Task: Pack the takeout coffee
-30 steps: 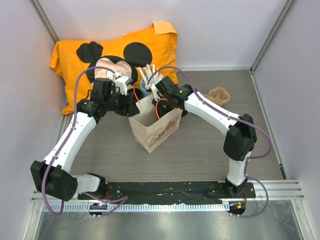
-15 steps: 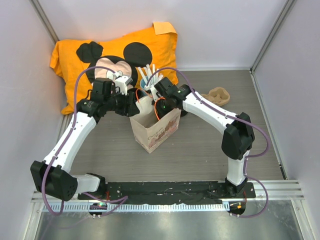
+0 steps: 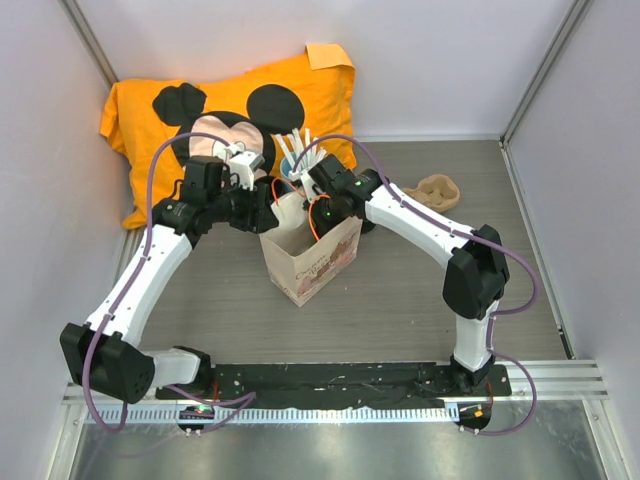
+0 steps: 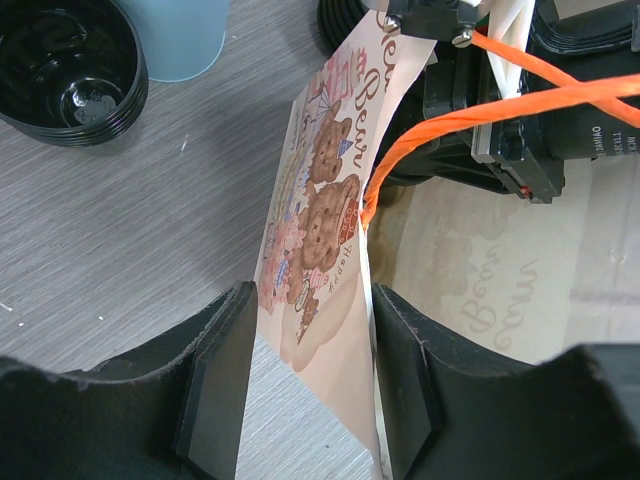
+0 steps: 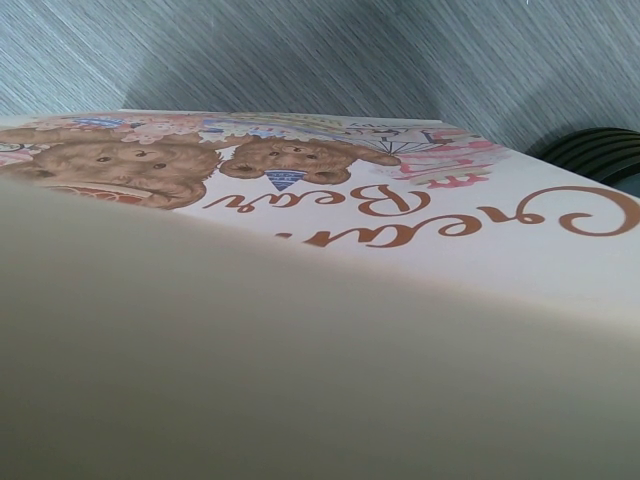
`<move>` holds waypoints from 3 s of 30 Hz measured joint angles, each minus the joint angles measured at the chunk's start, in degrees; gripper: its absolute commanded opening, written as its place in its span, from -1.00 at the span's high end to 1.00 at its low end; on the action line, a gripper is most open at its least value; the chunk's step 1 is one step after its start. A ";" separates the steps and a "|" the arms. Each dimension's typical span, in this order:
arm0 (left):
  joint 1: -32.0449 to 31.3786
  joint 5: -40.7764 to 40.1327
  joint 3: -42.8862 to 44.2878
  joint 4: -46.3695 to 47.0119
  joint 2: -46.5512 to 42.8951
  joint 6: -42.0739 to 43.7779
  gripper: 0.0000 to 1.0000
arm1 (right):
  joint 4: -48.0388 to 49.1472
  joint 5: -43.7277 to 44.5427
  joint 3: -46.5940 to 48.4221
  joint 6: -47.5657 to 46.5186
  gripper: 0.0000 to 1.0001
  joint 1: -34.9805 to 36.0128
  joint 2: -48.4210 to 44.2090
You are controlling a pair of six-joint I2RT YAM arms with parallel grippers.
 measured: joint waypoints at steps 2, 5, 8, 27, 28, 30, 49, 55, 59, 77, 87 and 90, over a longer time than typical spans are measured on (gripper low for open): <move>0.00 -0.02 0.00 0.00 0.00 0.00 -0.06 | 0.00 -0.07 0.00 0.02 0.98 0.00 0.00; 0.00 -0.02 0.00 0.00 0.00 0.00 -0.06 | 0.02 -0.09 0.00 0.02 0.98 0.00 0.00; 0.00 -0.02 0.00 0.00 0.00 0.00 -0.06 | 0.02 -0.09 0.00 0.02 0.98 0.00 0.00; 0.00 -0.02 0.00 0.00 0.00 0.00 -0.09 | 0.22 -0.42 -0.15 0.04 0.98 0.00 0.00; 0.00 -0.04 0.00 0.00 0.00 0.00 -0.10 | 0.22 -0.46 -0.15 0.02 0.98 0.00 0.00; 0.00 -0.04 0.00 0.00 0.00 0.00 -0.10 | 0.24 -0.50 -0.15 0.02 0.98 0.00 0.00; 0.00 -0.04 0.00 -0.02 0.00 0.00 -0.15 | 1.44 -0.63 -1.03 0.07 0.98 0.00 0.00; 0.00 -0.04 0.00 -0.02 0.00 0.00 -0.15 | 1.66 -0.76 -1.18 0.07 0.73 0.00 0.00; 0.00 -0.04 0.00 -0.02 0.00 0.00 -0.16 | 1.66 -0.76 -1.16 -0.02 0.42 0.02 -0.02; 0.00 -0.04 0.00 -0.02 0.00 0.00 -0.17 | -2.21 -0.98 1.16 -2.05 -0.05 0.02 -0.02; 0.00 -0.07 0.00 -0.02 0.00 0.00 -0.20 | -4.20 -1.09 2.95 -3.32 -0.15 0.04 -0.02; 0.00 -0.07 0.00 -0.07 0.00 0.00 -0.20 | -4.74 -1.55 3.54 -3.58 -0.22 0.07 -0.02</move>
